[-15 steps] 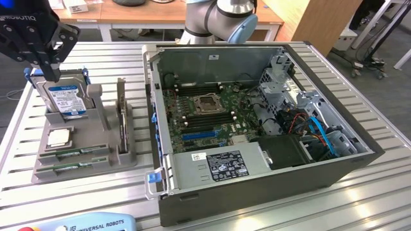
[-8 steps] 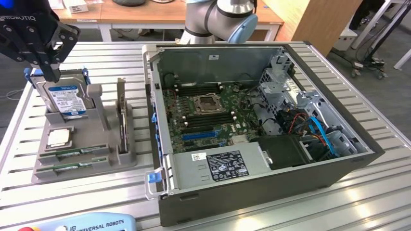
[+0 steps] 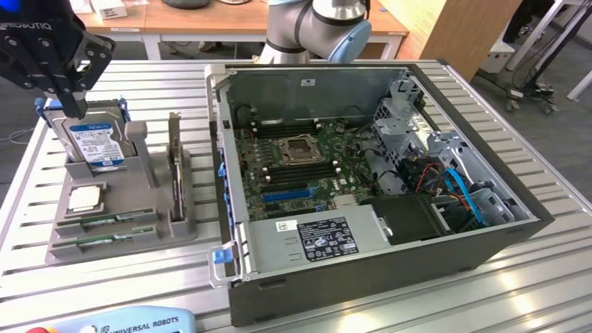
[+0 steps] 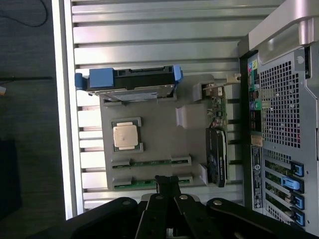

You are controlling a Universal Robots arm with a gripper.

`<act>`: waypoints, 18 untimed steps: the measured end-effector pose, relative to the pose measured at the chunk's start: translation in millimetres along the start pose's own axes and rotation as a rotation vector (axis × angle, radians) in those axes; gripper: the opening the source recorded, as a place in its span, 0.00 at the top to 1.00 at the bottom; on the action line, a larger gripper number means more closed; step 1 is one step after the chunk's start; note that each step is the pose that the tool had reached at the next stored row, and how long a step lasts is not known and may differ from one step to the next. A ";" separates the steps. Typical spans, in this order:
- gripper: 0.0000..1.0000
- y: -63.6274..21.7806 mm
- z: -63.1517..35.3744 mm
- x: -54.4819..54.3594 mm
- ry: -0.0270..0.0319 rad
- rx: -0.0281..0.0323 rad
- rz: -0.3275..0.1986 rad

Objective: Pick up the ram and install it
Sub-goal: 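Pick up the ram and move it above insertion slot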

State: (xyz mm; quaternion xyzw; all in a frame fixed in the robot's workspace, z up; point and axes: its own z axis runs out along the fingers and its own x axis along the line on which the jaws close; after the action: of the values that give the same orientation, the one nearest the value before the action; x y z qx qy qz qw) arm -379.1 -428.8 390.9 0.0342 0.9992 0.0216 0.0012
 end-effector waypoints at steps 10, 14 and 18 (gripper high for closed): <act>0.90 0.0 0.1 0.0 0.0060 0.0005 -0.139; 0.90 0.0 0.2 0.0 0.0091 0.0009 -0.211; 0.90 0.0 0.4 0.0 0.0122 0.0008 -0.285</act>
State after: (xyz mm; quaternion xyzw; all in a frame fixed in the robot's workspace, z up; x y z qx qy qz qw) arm -379.1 -428.8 390.6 -0.1080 0.9939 0.0211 -0.0019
